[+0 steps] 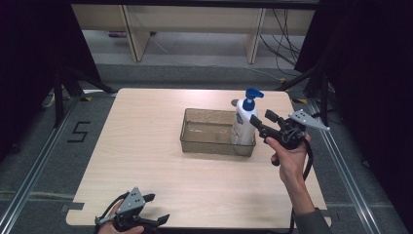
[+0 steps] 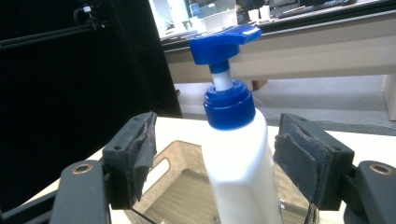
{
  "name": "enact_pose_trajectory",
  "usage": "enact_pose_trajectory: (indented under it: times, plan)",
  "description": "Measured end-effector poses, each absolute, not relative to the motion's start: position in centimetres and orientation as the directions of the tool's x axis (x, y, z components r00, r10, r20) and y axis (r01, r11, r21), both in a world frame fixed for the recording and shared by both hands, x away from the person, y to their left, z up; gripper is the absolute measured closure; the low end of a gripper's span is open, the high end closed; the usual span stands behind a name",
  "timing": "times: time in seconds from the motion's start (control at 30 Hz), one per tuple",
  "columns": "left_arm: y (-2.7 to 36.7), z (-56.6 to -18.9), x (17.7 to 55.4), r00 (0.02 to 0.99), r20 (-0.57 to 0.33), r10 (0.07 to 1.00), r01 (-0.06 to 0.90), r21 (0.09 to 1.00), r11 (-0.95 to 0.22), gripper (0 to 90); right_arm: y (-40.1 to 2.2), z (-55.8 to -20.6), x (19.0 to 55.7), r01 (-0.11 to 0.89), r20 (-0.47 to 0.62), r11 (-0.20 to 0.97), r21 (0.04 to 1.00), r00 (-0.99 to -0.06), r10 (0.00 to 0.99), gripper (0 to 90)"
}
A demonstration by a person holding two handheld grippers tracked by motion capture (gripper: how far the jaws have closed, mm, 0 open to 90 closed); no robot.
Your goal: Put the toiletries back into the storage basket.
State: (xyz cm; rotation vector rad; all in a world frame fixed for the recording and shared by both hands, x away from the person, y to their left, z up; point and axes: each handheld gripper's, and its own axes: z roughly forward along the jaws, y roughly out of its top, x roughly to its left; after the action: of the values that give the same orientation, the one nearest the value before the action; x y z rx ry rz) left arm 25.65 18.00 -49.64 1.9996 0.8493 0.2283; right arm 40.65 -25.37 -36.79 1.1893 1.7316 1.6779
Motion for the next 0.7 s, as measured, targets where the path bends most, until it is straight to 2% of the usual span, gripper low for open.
enact_pose_trajectory:
  times: [0.6,0.63,0.7]
  plan:
    - [18.0,-49.7,25.6,0.744,-0.168,0.646,0.474,0.815,-0.334,15.0,-25.4,-36.9,39.6,0.277,0.270,-0.134,0.951,-0.541,0.796,26.5]
    - [18.1,-49.7,25.7,0.751,-0.148,0.643,0.468,0.808,-0.360,15.0,-25.4,-36.9,39.5,0.281,0.275,-0.137,0.950,-0.540,0.796,26.0]
    - [18.0,-49.7,25.6,0.744,-0.167,0.648,0.475,0.814,-0.335,15.0,-25.5,-37.0,39.3,0.299,0.283,-0.135,0.945,-0.534,0.797,25.3]
